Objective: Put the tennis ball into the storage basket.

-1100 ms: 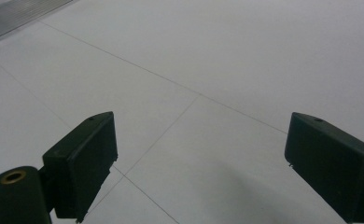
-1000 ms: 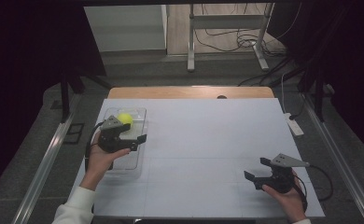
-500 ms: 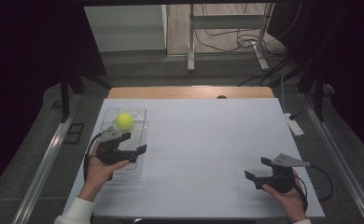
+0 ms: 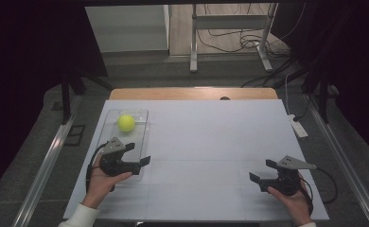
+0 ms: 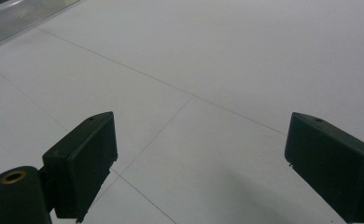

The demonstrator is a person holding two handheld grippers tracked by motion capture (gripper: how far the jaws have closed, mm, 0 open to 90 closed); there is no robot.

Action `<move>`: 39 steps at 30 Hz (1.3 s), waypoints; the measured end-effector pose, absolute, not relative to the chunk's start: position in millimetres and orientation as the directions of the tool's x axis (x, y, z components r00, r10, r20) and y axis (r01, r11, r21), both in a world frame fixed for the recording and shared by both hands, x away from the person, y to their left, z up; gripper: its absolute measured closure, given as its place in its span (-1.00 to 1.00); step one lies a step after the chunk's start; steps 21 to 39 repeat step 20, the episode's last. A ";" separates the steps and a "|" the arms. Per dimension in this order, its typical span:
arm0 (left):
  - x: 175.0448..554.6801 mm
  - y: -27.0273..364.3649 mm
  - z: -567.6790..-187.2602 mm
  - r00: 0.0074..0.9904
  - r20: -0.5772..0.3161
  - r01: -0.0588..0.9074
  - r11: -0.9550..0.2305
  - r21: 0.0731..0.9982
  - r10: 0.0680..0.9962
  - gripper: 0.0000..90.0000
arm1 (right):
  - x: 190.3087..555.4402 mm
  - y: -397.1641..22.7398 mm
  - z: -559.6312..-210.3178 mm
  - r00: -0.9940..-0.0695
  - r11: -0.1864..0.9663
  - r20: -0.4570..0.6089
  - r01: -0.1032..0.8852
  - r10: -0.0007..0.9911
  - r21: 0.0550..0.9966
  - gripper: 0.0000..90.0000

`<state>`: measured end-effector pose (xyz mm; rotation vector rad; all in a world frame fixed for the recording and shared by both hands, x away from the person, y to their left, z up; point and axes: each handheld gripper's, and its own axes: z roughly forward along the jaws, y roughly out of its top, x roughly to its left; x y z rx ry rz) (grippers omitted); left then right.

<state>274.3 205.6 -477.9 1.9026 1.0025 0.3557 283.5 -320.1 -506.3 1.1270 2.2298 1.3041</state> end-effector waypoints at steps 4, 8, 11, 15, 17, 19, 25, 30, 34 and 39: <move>272.9 202.4 -480.2 0.638 -0.138 0.488 -0.260 0.833 0.758 -0.66 | 283.3 -320.8 -505.3 -0.636 0.261 0.118 0.469 0.763 0.844 -0.79; 272.3 202.4 -480.2 0.639 -0.137 0.483 -0.257 0.837 0.757 -0.66 | 283.8 -320.8 -505.2 -0.637 0.258 0.120 0.467 0.761 0.846 -0.79; 272.3 202.8 -480.9 0.639 -0.138 0.484 -0.256 0.837 0.757 -0.66 | 284.0 -320.5 -505.2 -0.638 0.258 0.120 0.467 0.760 0.846 -0.79; 272.8 203.9 -481.2 0.638 -0.146 0.489 -0.251 0.836 0.756 -0.66 | 284.7 -320.4 -504.9 -0.640 0.259 0.118 0.464 0.759 0.847 -0.79; 272.6 204.6 -480.7 0.637 -0.148 0.489 -0.248 0.836 0.757 -0.66 | 285.6 -320.4 -505.2 -0.640 0.258 0.119 0.464 0.759 0.847 -0.79; 272.3 204.9 -480.7 0.633 -0.151 0.489 -0.242 0.838 0.759 -0.66 | 286.4 -320.9 -505.8 -0.639 0.257 0.122 0.467 0.760 0.846 -0.79; 272.3 204.9 -480.7 0.633 -0.151 0.489 -0.242 0.838 0.759 -0.66 | 286.3 -321.5 -505.8 -0.640 0.255 0.124 0.467 0.758 0.847 -0.79; 272.3 204.9 -480.7 0.633 -0.151 0.489 -0.242 0.838 0.759 -0.66 | 286.3 -321.5 -505.8 -0.640 0.255 0.124 0.467 0.758 0.847 -0.79; 272.3 204.9 -480.7 0.633 -0.151 0.489 -0.242 0.838 0.759 -0.66 | 286.3 -321.5 -505.8 -0.640 0.255 0.124 0.467 0.758 0.847 -0.79; 272.3 204.9 -480.7 0.633 -0.151 0.489 -0.242 0.838 0.759 -0.66 | 286.3 -321.5 -505.8 -0.640 0.255 0.124 0.467 0.758 0.847 -0.79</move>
